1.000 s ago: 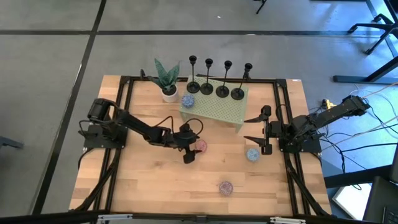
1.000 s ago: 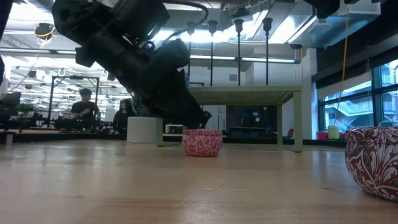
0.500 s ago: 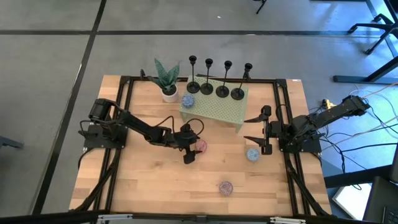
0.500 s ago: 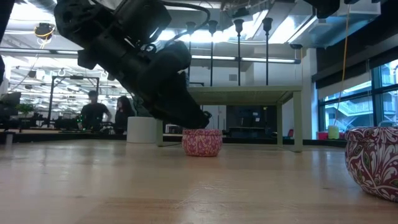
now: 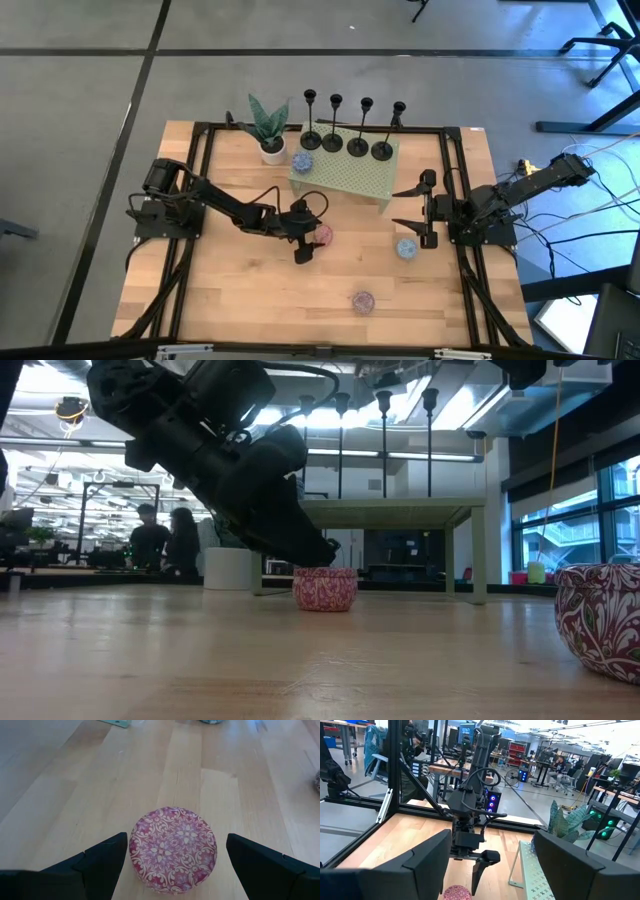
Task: Pick & Place candle stick holders
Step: Put the pink scented candle on the shelf aligned with the other blue scented candle
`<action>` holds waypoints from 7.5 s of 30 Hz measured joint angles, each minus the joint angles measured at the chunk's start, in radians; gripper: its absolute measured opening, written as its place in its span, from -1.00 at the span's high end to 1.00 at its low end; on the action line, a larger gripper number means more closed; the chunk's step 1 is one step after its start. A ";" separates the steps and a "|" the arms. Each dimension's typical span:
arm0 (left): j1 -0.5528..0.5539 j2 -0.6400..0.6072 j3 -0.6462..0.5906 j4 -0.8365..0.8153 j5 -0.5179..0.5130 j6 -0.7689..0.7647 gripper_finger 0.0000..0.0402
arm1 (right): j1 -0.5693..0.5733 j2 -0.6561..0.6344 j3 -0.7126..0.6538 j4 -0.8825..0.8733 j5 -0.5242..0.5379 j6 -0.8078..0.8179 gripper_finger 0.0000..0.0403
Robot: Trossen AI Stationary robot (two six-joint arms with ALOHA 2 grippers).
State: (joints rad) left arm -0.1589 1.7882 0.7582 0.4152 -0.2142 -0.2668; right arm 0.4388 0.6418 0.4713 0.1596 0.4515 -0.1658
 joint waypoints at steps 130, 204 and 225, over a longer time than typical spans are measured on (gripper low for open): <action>0.276 -0.222 0.299 -0.390 -0.171 0.123 -0.48 | 0.000 0.004 0.000 0.000 0.000 -0.003 -0.44; 0.334 -0.158 0.300 -0.353 -0.128 0.236 -0.55 | 0.000 0.004 0.000 0.000 0.000 -0.004 -0.44; 0.334 -0.157 0.299 -0.358 -0.120 0.238 -0.59 | 0.000 0.004 0.000 0.000 0.000 -0.004 -0.44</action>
State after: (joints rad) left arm 0.1749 1.6310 1.0576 0.0571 -0.3344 -0.0292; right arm 0.4387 0.6456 0.4709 0.1600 0.4515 -0.1698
